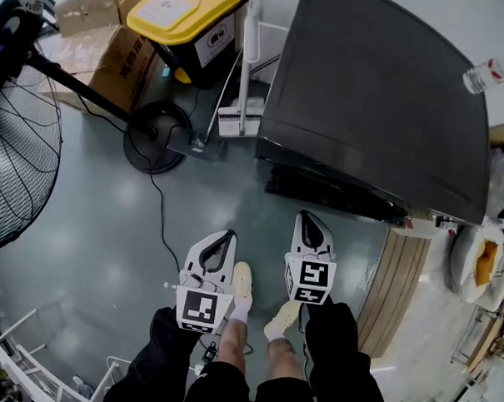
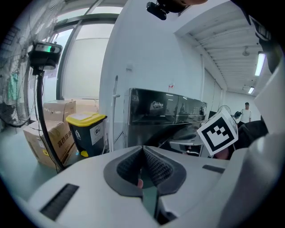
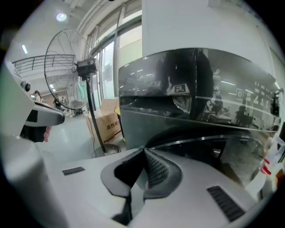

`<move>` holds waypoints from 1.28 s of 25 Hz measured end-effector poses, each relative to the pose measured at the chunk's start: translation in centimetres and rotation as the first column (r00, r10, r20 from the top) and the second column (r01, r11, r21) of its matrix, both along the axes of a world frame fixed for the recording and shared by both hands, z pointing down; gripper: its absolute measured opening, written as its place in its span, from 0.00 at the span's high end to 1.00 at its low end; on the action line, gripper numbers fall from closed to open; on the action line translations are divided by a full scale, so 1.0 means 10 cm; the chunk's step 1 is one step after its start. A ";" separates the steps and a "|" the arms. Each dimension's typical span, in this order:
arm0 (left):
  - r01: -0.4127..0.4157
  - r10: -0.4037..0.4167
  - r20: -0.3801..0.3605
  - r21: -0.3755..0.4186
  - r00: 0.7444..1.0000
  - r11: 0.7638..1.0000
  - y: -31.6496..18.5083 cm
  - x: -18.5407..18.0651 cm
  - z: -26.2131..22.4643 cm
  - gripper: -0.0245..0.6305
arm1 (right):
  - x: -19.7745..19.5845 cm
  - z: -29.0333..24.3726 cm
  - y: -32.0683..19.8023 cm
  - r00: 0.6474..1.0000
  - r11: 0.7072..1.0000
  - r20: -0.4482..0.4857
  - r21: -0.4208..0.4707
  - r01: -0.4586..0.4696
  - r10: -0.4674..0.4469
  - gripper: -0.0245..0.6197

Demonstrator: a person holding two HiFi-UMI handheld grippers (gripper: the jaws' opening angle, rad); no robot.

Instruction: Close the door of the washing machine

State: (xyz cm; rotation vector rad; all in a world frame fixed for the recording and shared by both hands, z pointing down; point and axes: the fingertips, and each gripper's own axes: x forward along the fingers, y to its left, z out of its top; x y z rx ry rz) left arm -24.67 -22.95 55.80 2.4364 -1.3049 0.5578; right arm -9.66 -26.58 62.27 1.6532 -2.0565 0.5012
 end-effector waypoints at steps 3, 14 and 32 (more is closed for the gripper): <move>0.004 -0.004 -0.001 0.040 1.000 0.999 0.10 0.12 -0.34 0.93 | 0.07 -0.38 0.13 1.000 0.999 0.024 0.031 0.019 -0.019 0.94; -0.007 0.012 -0.028 0.176 1.000 0.984 0.86 0.71 -1.94 0.93 | 0.53 -2.09 1.05 0.994 0.985 0.047 0.152 0.087 -0.095 0.94; -0.062 0.083 -0.035 0.407 0.996 0.911 2.26 1.71 -3.87 0.93 | 1.67 -4.24 2.68 0.997 0.909 0.054 0.416 0.030 -0.057 0.94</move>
